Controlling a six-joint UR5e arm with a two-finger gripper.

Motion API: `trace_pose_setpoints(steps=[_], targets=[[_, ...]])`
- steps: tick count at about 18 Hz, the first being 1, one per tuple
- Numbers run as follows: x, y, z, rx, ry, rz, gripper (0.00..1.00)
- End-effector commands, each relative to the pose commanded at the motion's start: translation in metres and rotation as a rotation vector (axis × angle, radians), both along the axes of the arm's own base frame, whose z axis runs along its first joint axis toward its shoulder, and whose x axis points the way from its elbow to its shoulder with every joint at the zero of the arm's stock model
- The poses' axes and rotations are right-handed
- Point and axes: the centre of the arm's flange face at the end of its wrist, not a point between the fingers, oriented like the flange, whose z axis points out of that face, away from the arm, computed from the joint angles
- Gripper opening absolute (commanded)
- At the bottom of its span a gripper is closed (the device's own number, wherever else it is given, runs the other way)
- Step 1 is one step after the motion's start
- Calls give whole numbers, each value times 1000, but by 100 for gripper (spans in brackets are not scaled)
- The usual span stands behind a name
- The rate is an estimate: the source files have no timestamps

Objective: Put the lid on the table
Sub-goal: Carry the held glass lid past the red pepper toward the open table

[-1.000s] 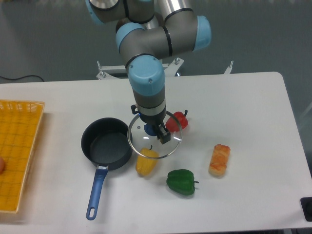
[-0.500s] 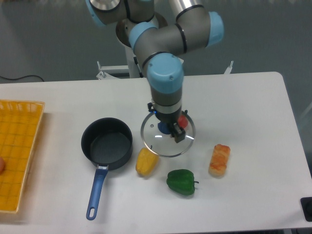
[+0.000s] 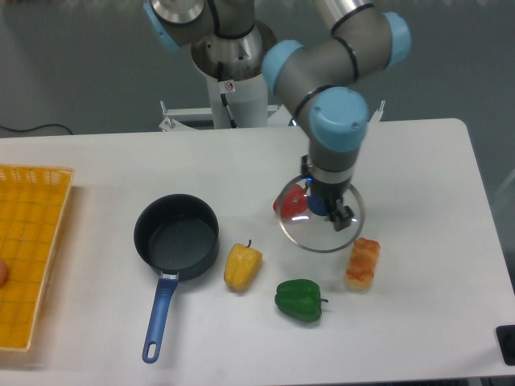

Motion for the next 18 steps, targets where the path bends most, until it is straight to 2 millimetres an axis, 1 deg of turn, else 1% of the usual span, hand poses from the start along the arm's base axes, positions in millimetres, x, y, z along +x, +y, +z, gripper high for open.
trace_pose_setpoints(steps=[4, 7, 10, 14, 18], targets=[[-31, -35, -15, -7, -25, -35, 61], [-50, -57, -21, -3, -24, -46, 61], [-66, -78, -24, 1, -16, -63, 61], [-83, -93, -35, 7, 2, -69, 61], [-96, -102, -43, 5, 0, -75, 61]])
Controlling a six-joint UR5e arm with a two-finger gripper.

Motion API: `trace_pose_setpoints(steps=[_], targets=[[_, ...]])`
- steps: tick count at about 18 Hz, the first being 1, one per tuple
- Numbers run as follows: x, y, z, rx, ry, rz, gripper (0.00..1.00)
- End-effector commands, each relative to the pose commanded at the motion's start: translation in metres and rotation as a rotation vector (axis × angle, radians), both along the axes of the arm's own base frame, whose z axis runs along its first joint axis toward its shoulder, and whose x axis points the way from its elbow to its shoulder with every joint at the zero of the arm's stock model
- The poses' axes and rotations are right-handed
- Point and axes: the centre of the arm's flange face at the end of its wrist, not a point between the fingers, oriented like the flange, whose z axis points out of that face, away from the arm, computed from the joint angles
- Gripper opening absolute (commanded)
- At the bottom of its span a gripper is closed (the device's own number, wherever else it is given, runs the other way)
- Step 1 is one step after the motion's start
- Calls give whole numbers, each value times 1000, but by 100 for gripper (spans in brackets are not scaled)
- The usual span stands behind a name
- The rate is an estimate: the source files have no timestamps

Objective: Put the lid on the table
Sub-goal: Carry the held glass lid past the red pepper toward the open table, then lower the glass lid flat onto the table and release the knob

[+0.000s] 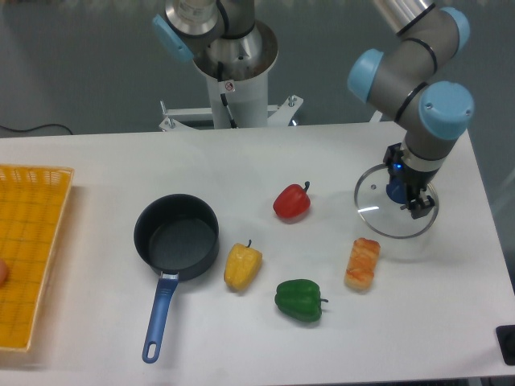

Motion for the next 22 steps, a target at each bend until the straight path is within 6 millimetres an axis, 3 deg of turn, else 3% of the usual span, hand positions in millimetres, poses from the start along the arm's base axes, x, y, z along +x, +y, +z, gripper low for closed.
trace_pose_setpoints(steps=[13, 22], targets=[[-34, -6, -48, 5, 19, 9, 61], [-45, -18, -59, 3, 14, 5, 61]])
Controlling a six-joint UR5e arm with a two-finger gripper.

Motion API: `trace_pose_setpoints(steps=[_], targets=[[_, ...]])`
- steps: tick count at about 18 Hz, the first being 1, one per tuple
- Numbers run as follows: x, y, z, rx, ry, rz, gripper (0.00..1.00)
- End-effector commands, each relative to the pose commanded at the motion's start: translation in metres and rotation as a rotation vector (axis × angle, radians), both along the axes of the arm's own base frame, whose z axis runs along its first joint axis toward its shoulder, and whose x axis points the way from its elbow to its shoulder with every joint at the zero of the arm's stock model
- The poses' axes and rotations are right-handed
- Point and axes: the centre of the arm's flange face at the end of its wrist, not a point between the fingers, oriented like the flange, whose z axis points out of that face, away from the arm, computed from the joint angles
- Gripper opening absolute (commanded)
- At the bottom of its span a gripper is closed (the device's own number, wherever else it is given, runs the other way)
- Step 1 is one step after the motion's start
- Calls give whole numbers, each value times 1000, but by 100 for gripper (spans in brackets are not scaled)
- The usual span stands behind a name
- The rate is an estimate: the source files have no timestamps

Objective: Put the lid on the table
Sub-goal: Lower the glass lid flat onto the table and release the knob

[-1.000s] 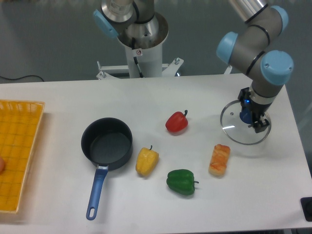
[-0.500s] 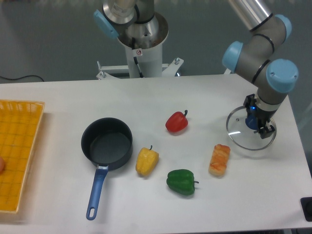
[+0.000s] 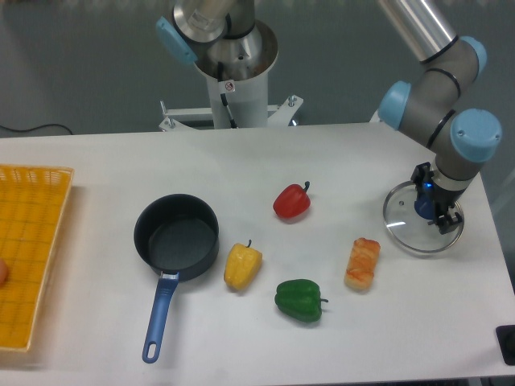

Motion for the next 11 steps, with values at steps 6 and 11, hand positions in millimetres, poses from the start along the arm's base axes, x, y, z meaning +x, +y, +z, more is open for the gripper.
trace_pose_setpoints(steps=[6, 11], targets=[[0, 0, -3, -3, -6, 0, 61], [-1, 0, -4, -1, -6, 3, 61]])
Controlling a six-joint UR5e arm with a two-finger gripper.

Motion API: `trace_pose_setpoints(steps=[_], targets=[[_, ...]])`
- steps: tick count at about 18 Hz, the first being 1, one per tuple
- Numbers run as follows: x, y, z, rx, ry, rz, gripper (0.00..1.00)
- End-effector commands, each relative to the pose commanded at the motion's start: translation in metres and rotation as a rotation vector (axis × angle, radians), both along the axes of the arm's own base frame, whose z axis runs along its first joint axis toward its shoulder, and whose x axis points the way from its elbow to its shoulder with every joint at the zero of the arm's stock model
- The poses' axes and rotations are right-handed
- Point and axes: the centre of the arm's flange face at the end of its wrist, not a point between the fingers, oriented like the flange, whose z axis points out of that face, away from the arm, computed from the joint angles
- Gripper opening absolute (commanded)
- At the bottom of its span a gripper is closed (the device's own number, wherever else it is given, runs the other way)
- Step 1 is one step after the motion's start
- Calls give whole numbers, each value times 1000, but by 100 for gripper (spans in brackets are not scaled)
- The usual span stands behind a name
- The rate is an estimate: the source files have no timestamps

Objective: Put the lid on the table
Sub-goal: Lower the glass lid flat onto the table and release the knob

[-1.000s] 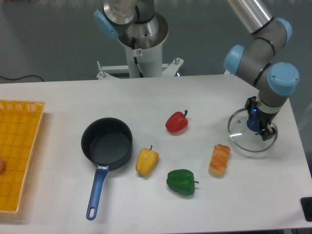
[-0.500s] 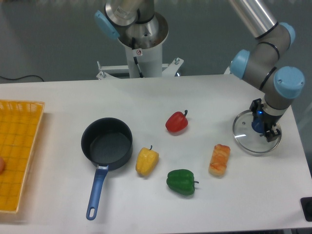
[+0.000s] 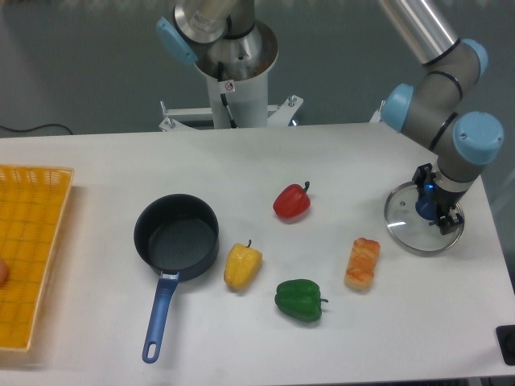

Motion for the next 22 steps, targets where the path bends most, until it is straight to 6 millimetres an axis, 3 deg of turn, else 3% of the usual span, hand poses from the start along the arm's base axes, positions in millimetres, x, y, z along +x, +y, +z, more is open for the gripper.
trace_pose_setpoints(steps=[22], targets=[[-6, 0, -7, 34, 13, 6, 61]])
